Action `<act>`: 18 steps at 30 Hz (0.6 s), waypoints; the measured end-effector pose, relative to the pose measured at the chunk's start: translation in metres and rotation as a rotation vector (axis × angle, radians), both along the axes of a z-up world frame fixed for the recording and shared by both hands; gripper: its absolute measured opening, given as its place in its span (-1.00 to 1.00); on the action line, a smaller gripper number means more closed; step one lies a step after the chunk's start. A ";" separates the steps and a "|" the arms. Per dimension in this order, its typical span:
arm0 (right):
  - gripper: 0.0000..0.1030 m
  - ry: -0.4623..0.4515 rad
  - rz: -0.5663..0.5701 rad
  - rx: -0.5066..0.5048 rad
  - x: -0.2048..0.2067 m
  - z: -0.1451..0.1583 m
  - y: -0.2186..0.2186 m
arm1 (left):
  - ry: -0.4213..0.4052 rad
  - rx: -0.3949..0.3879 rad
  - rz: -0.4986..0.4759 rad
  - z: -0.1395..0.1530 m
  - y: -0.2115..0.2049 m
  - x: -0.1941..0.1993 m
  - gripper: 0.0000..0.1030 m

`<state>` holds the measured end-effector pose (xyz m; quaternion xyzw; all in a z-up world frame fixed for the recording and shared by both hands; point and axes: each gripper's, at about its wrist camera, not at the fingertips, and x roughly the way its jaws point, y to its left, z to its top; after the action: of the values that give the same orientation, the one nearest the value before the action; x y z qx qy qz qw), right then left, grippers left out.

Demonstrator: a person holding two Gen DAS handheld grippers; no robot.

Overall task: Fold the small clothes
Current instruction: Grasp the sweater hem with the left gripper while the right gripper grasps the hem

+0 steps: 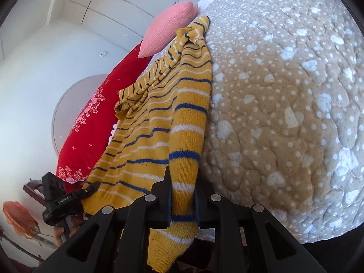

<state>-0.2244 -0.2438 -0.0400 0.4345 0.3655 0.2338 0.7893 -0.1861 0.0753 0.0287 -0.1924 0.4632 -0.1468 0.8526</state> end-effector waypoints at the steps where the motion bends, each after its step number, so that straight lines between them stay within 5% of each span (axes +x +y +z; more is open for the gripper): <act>1: -0.53 -0.003 0.004 -0.009 -0.001 0.001 0.002 | -0.002 0.006 -0.002 0.000 -0.001 -0.001 -0.85; 18: -0.03 -0.011 0.015 -0.106 -0.010 0.004 0.022 | 0.030 -0.006 0.017 -0.013 0.003 0.000 -0.84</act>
<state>-0.2342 -0.2214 -0.0364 0.3881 0.3765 0.2225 0.8112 -0.1864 0.0786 0.0157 -0.2013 0.4739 -0.1379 0.8461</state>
